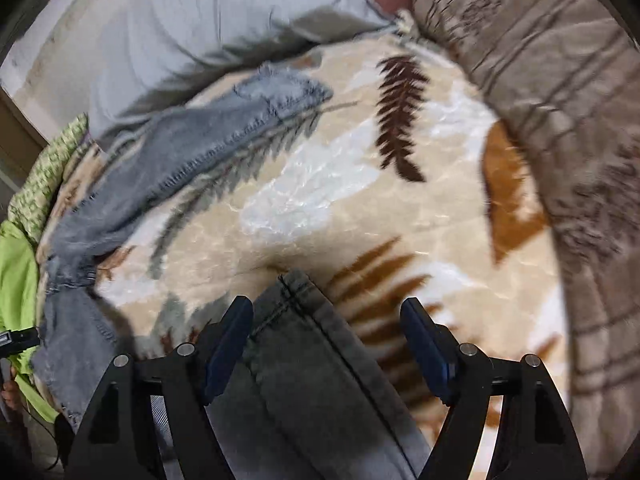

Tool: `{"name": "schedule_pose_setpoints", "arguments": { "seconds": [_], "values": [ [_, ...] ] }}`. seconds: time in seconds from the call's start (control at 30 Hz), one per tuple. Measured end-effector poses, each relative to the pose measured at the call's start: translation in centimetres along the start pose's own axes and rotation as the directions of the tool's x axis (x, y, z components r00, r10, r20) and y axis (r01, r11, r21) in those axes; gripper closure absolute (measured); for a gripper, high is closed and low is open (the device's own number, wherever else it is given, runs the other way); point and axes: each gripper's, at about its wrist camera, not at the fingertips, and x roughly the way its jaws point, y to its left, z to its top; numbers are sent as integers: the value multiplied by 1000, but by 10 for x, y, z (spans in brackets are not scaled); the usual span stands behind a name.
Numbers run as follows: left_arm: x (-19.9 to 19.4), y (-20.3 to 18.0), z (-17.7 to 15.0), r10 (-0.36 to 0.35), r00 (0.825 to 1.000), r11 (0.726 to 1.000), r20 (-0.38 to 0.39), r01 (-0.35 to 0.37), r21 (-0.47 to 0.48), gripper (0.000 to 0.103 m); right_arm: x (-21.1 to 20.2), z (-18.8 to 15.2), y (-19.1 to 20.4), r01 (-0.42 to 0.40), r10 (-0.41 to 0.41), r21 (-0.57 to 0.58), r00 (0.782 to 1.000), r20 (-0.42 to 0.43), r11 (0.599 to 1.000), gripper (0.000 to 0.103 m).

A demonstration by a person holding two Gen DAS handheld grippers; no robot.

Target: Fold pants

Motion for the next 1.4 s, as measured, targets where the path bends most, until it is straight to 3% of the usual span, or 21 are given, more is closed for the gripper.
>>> {"name": "schedule_pose_setpoints", "arguments": {
  "seconds": [0.03, 0.07, 0.1, 0.2, 0.33, 0.57, 0.7, 0.77, 0.83, 0.9, 1.07, 1.13, 1.23, 1.3, 1.4],
  "values": [
    [4, -2, -2, -5, 1000, 1000, -8, 5, 11, 16, 4, 0, 4, 18, -18, -27, 1000, -3, 999, 30],
    [6, -6, -5, -5, 1000, 1000, -13, 5, 24, 16, 4, -2, 14, 61, -60, -97, 998, 11, 993, 42],
    [6, -8, -6, 4, 1000, 999, -13, -3, 35, 16, 3, -3, 21, 78, -77, -153, 997, 15, 985, 82],
    [3, -16, -10, 29, 1000, 998, 4, -29, 63, 16, -15, -1, 26, 93, -83, -183, 995, 60, 979, 92],
    [-12, -23, -10, 46, 995, 994, 84, -54, 94, 16, -46, 16, -4, 114, -100, -78, 982, 158, 990, 93],
    [22, -13, -6, 157, 987, 985, 35, -159, 59, 17, -3, 17, -48, 173, -176, 45, 981, 82, 984, 92],
    [7, -11, -14, 127, 991, 989, 50, -130, 67, 17, -23, 11, -65, 87, -99, 145, 992, 82, 986, 78],
    [-3, -9, -17, 98, 993, 992, 71, -103, 70, 17, -44, -4, -76, 19, -37, 185, 994, 99, 983, 63],
    [-13, -8, -23, 37, 996, 997, 79, -42, 64, 17, -61, -26, -79, 0, -22, 202, 994, 105, 979, 46],
    [-16, -5, -33, -7, 997, 998, 73, 2, 58, 17, -68, -48, -82, -4, -17, 218, 995, 95, 976, 45],
    [-2, -7, -46, -23, 999, 999, 34, 21, 39, 17, -65, -87, -81, 0, -23, 264, 996, 86, 965, 47],
    [-5, -8, -47, -12, 999, 999, 32, 11, 36, 17, -67, -86, -69, -11, -5, 200, 997, 82, 980, 91],
    [-22, -16, -53, -34, 997, 997, 72, 29, 70, 17, -108, -85, -59, 23, -45, 124, 984, 172, 992, 91],
    [-31, -17, -57, -33, 994, 997, 102, 26, 78, 17, -129, -91, -72, 16, -45, 150, 980, 193, 989, 91],
    [-24, -9, -68, -22, 997, 997, 80, 16, 80, 17, -116, -111, -82, 95, -111, 144, 989, 102, 985, 90]
  ]
}}
